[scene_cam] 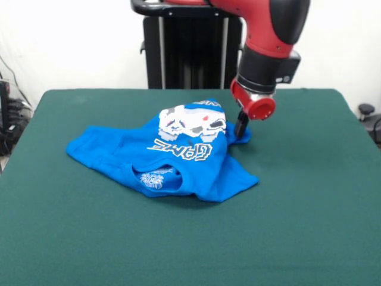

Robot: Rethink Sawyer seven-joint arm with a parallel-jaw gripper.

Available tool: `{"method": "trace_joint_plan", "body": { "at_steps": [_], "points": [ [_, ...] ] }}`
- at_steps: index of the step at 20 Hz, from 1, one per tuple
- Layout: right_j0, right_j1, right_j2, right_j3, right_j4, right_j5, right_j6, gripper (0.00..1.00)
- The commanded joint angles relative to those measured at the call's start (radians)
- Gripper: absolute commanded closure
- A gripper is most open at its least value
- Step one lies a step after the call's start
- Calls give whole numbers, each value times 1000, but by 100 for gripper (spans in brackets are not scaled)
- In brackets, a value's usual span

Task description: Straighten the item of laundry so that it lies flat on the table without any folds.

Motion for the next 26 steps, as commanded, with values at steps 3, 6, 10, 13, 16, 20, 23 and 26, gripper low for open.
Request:
{"method": "trace_joint_plan", "body": {
  "at_steps": [3, 6, 10, 13, 16, 20, 23, 26],
  "points": [
    [138, 120, -60, -38, 148, 133, 292, 100],
    [167, 135, -94, -54, 158, 195, 297, 100],
    [182, 147, -103, -59, 173, 207, 295, 100],
    [193, 156, -107, -58, 187, 202, 300, 100],
    [166, 142, -63, -32, 198, 143, 280, 100],
    [33, 85, 107, 32, 163, -21, 249, 100],
    [-144, 50, 286, 91, 46, -140, 230, 100],
    [-343, 53, 475, 142, -104, -231, 237, 100]
  ]
}}
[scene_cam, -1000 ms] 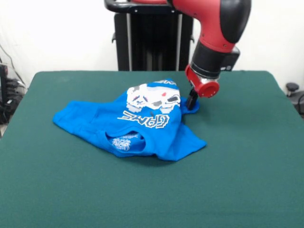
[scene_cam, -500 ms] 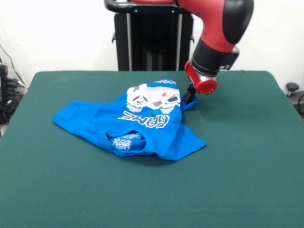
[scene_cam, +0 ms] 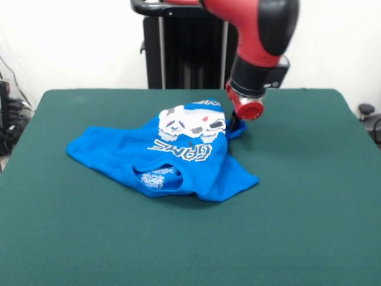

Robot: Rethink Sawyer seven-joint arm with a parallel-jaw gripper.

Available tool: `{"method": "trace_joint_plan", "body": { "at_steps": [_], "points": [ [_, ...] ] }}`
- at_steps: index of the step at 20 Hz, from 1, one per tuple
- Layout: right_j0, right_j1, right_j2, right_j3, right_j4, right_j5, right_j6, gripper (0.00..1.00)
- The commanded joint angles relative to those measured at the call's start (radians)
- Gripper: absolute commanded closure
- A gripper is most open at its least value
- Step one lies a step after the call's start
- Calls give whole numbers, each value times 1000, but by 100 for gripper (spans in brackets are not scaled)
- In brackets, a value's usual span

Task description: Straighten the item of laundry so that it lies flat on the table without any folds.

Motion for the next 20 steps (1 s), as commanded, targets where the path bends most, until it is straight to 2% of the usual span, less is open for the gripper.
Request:
{"method": "trace_joint_plan", "body": {
  "at_steps": [1, 4, 7, 12, 18, 20],
  "points": [
    [-298, 41, 452, 75, -158, -261, 242, 100],
    [-471, 91, 635, 110, -233, -253, 250, 100],
    [-590, 132, 743, 136, -239, -153, 210, 100],
    [-619, 109, 733, 140, -213, 30, 168, 100],
    [-662, 136, 758, 135, -232, 86, 113, 100],
    [-690, 151, 768, 129, -252, 131, 64, 100]
  ]
}}
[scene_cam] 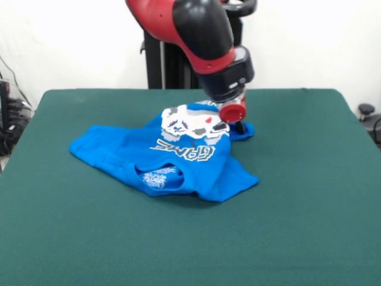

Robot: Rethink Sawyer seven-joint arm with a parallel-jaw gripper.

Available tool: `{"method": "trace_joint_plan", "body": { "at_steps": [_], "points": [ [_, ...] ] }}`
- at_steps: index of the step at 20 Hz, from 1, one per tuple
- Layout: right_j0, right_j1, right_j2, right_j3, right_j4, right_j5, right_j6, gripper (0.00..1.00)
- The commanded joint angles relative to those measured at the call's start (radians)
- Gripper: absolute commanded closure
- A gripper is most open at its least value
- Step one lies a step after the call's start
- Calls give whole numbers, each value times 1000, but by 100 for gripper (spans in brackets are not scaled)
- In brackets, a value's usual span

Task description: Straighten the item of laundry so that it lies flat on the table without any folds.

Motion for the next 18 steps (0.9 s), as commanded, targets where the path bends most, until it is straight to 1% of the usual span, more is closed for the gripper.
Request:
{"method": "trace_joint_plan", "body": {
  "at_steps": [1, 4, 7, 9, 14, 16, 18],
  "points": [
    [-9, 157, 245, -27, -25, 174, 37, 100],
    [-52, 209, 288, -27, -61, 156, 8, 100],
    [-79, 248, 322, -18, -84, 129, 22, 100],
    [-84, 251, 334, -8, -90, 117, 49, 100],
    [-95, 252, 357, 0, -105, 136, 71, 100],
    [-104, 236, 380, 21, -103, 145, 91, 100],
    [-117, 202, 409, 53, -95, 164, 115, 100]
  ]
}}
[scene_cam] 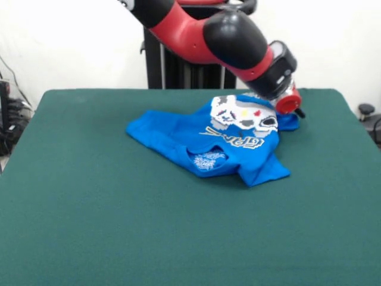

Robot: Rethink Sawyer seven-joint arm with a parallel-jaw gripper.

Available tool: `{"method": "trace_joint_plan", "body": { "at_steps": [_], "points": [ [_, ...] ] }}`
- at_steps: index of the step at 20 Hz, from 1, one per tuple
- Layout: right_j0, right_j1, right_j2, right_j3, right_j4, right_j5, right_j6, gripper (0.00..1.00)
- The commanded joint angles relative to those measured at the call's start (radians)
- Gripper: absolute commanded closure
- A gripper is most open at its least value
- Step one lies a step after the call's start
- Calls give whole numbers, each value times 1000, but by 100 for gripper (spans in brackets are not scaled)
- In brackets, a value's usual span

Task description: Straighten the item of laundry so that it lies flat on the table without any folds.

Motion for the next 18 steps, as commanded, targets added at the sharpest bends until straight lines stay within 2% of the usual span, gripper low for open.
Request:
{"method": "trace_joint_plan", "body": {
  "at_steps": [1, 7, 10, 12, 14, 16, 18],
  "points": [
    [-8, -41, 183, 44, 18, 133, 127, 100],
    [-58, -235, 258, 144, 77, 267, 201, 100],
    [-4, -300, 183, 118, 88, 260, 206, 100],
    [144, -411, -4, 67, 94, 239, 232, 100],
    [370, -503, -282, -22, 94, 276, 274, 100],
    [637, -477, -594, -151, 108, 301, 327, 100],
    [796, -385, -762, -233, 159, 272, 359, 100]
  ]
}}
